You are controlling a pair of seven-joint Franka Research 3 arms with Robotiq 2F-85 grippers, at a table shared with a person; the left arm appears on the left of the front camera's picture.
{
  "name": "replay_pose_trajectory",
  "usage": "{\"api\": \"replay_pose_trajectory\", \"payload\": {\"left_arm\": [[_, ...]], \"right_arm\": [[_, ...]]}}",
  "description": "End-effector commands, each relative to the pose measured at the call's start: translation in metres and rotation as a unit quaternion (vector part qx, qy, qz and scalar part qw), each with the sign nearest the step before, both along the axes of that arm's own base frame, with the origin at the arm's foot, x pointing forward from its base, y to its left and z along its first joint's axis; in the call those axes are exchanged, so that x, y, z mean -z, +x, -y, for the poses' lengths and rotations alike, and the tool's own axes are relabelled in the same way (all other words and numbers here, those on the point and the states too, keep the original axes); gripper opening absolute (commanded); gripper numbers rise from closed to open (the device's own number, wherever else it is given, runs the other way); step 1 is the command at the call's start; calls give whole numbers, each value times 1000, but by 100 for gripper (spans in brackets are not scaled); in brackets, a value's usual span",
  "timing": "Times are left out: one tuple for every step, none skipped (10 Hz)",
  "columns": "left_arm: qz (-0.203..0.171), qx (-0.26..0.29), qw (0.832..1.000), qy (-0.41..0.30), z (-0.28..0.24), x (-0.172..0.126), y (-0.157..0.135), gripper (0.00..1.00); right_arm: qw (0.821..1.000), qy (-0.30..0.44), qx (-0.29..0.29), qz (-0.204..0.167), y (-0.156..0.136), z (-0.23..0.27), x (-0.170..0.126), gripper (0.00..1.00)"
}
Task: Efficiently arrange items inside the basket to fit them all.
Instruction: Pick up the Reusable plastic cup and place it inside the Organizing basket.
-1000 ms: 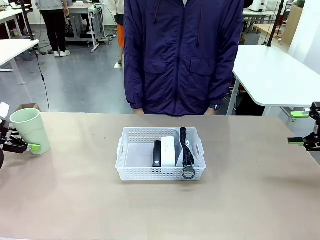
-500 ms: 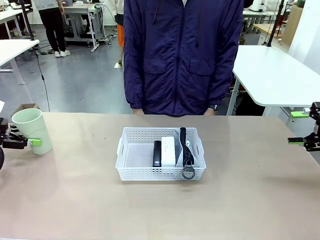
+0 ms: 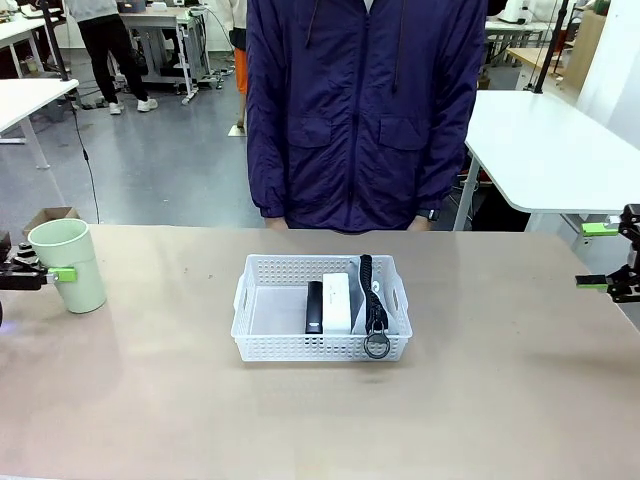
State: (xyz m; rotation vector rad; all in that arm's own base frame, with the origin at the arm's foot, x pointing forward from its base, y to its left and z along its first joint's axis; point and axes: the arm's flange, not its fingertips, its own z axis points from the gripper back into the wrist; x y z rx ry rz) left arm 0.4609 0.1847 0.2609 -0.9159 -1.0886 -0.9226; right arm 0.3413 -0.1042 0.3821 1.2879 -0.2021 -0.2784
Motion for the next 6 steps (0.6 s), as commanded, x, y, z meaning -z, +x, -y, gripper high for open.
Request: {"api": "replay_pose_trajectory", "payload": {"left_arm": [[4, 0, 1000, -14, -6, -1, 2, 100], [4, -1, 1000, -13, -6, 0, 3, 100], [2, 1, 1000, -20, -6, -1, 3, 100], [-6, 0, 1000, -13, -6, -2, 4, 49], [-10, 2, 1000, -16, -6, -3, 4, 44], [-9, 0, 1000, -13, -6, -3, 3, 0]], "right_arm": [[1000, 6, 1, 4, 0, 0, -5, 100], [1000, 6, 1, 4, 0, 0, -5, 100], [1000, 6, 1, 4, 0, 0, -5, 100], [1000, 6, 1, 4, 0, 0, -5, 100], [1000, 6, 1, 4, 0, 0, -5, 100], [1000, 6, 1, 4, 0, 0, -5, 100]]}}
